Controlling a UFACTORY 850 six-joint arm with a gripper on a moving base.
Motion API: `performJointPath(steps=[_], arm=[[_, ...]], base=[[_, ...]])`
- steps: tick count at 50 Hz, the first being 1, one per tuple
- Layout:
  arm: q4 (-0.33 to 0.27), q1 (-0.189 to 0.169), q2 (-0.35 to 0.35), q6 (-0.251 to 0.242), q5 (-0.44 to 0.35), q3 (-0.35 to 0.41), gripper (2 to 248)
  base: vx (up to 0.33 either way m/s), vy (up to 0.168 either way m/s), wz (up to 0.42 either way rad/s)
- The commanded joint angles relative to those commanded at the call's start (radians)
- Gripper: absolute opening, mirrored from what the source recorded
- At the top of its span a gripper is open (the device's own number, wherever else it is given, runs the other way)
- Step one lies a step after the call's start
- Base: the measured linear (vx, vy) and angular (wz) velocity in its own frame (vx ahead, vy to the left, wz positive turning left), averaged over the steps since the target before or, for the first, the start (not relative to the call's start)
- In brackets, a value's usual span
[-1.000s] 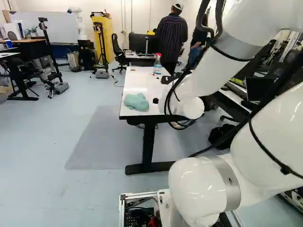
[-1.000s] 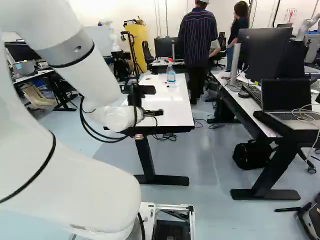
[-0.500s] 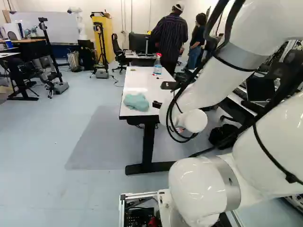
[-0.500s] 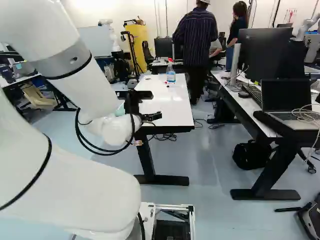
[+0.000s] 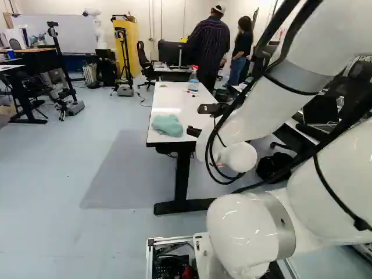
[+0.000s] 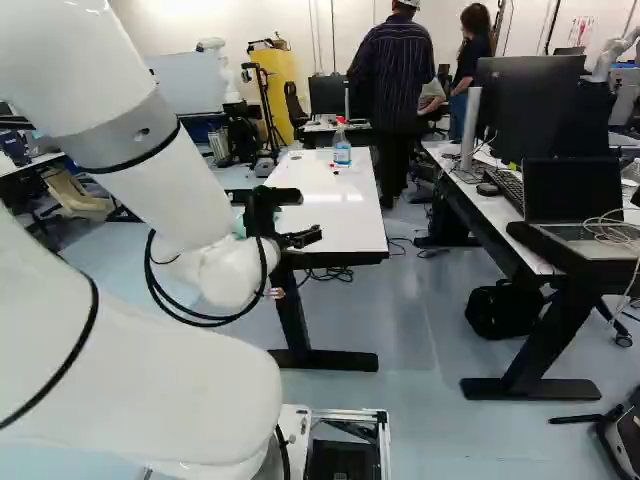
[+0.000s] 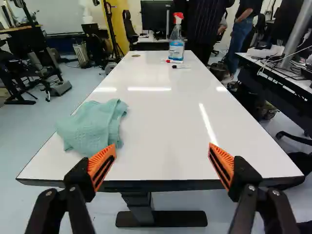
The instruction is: Clean the table with the green towel
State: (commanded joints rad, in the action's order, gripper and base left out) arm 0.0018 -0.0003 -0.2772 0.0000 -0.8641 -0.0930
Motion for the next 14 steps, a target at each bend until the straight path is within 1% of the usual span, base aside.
performJointPath(steps=[14], arm=[[-0.002,0.0,-0.002,0.0,-0.009,0.006,247]], base=[[0.0,0.0,0.0]])
